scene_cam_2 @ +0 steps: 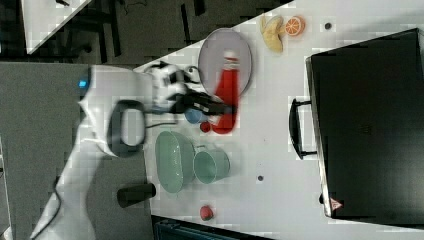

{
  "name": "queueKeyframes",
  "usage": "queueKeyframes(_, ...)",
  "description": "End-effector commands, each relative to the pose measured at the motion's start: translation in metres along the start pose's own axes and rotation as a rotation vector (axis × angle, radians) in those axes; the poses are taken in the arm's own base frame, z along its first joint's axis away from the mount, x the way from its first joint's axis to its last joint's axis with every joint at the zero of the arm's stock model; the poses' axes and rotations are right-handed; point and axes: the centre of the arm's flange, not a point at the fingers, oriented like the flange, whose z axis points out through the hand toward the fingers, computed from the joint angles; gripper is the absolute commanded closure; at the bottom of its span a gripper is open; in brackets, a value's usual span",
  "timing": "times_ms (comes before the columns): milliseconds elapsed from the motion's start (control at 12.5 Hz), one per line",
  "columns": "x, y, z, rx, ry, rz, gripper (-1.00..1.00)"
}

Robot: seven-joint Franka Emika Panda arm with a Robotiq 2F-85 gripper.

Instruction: Pick ketchup from strainer and place it on the table

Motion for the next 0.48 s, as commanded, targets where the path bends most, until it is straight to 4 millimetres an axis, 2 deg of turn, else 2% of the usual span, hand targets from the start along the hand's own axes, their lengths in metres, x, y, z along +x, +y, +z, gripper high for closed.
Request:
queueKeyframes(80,-0.025,-0.016,0.028,-0.007,-0.007,-0.134,-0.21)
queueKeyframes(240,-0.037,-0.013,0.062,-0.003,-0.004,-0.138,-0.21)
queueKeyframes(480,-0.06,-0.021,0.107,0.009,0.005,-0.146,-0.21)
